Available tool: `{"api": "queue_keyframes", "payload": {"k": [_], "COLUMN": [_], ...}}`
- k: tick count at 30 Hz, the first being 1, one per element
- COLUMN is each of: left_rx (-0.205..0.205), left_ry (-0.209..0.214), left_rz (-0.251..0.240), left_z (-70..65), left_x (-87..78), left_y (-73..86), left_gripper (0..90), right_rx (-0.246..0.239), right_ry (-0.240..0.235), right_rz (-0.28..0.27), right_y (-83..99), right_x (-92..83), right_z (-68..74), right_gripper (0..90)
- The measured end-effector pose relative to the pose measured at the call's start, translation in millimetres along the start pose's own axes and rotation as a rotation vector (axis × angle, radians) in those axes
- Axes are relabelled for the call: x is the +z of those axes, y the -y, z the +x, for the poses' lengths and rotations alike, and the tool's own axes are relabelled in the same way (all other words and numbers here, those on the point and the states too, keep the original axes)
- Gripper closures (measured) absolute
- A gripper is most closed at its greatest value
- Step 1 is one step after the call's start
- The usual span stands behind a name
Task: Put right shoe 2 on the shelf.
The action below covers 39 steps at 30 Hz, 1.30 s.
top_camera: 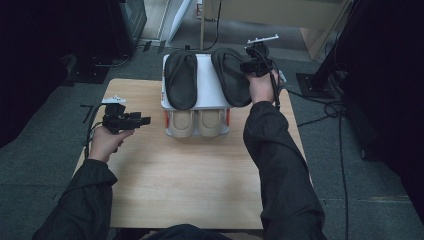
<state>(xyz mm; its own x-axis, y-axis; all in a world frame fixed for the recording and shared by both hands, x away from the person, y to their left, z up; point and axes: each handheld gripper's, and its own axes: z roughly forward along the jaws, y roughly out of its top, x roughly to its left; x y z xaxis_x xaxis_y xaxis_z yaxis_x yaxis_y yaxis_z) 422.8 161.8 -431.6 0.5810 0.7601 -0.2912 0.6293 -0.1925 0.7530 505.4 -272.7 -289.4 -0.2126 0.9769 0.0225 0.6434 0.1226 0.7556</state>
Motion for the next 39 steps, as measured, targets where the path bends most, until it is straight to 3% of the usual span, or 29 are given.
{"api": "queue_keyframes", "payload": {"k": [8,19,22,24,26,30,31,34,39], "left_rx": [0.015,0.008,0.011,0.014,0.018,0.019,0.018,0.016,0.016], "left_ry": [0.007,0.014,0.014,0.015,0.007,0.002,0.006,0.011,0.014], "left_rz": [-0.001,-0.009,-0.007,-0.003,-0.002,0.0,0.0,-0.001,-0.002], "left_z": [-1.5,0.6,0.2,0.0,-0.1,0.4,0.0,-0.5,-0.5], "left_x": [-0.9,-2.1,-1.6,-1.2,-0.7,-1.2,-0.9,-1.3,-0.8], "left_y": [-1.4,-2.1,-2.1,-2.0,-2.0,-2.1,-2.0,-2.2,-2.0], "left_gripper": [41.9,42.1,42.1,42.1,42.0,42.0,42.0,42.0,42.1], "right_rx": [-0.021,-0.025,-0.027,-0.024,-0.059,-0.082,-0.092,-0.094,-0.098], "right_ry": [0.0,-0.018,-0.021,-0.052,-0.076,-0.113,-0.121,-0.113,-0.087], "right_rz": [0.013,0.025,0.021,0.009,0.002,-0.042,-0.075,-0.091,-0.088], "right_y": [-5.2,-7.0,-4.7,-2.8,-0.5,0.1,-0.6,-0.3,9.1], "right_x": [21.1,40.1,41.1,41.3,40.3,28.5,18.6,10.0,7.9], "right_z": [25.2,42.7,41.9,39.2,36.6,32.3,27.3,20.7,7.1], "right_gripper": [76.4,74.8,73.5,65.6,63.4,62.1,63.9,70.3,71.8]}}
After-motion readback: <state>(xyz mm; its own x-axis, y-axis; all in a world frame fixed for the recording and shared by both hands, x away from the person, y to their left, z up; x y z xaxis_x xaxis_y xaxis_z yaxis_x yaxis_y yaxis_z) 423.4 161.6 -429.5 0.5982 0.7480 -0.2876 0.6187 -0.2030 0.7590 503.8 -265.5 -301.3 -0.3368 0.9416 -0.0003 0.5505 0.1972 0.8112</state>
